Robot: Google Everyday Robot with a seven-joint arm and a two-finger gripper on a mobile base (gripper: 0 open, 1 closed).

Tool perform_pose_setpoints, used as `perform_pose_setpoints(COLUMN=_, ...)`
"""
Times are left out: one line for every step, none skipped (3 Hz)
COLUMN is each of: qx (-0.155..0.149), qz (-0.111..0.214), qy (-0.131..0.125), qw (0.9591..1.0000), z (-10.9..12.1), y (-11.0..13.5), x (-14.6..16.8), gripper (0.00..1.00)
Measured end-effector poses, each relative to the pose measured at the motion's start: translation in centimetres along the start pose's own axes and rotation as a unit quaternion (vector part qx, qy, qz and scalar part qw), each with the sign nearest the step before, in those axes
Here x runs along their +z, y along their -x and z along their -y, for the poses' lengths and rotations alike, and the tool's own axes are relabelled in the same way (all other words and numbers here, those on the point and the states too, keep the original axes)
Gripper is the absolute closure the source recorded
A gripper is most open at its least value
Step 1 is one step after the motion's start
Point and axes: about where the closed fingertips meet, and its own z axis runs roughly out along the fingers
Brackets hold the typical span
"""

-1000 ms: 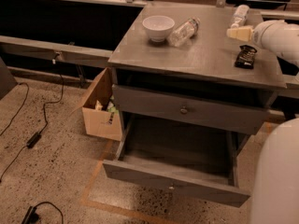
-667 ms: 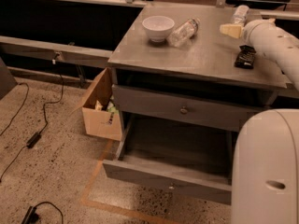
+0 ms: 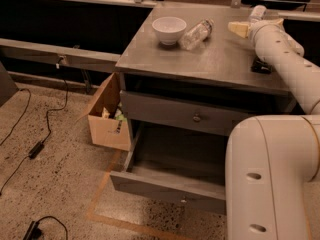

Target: Place blue plastic bottle into middle drawer

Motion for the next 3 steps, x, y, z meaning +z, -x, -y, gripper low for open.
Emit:
perform_pose_setpoints(qx=0.003, qz=0.012, qy=-0.014, qw=0.9998, z=0.2, y=0.0, x=1.8, gripper=0.0)
perform_pose_setpoints(qx=0.013, qz=0.014, qy=-0.03, qw=0.9994, z=0.6, y=-0.7, x=3.2, gripper=0.0)
perform_pose_setpoints(qx=0.019, qz=0.012, qy=-0.036, qw=0.9991, z=0.6, y=-1.4, x=4.1, gripper=0.0)
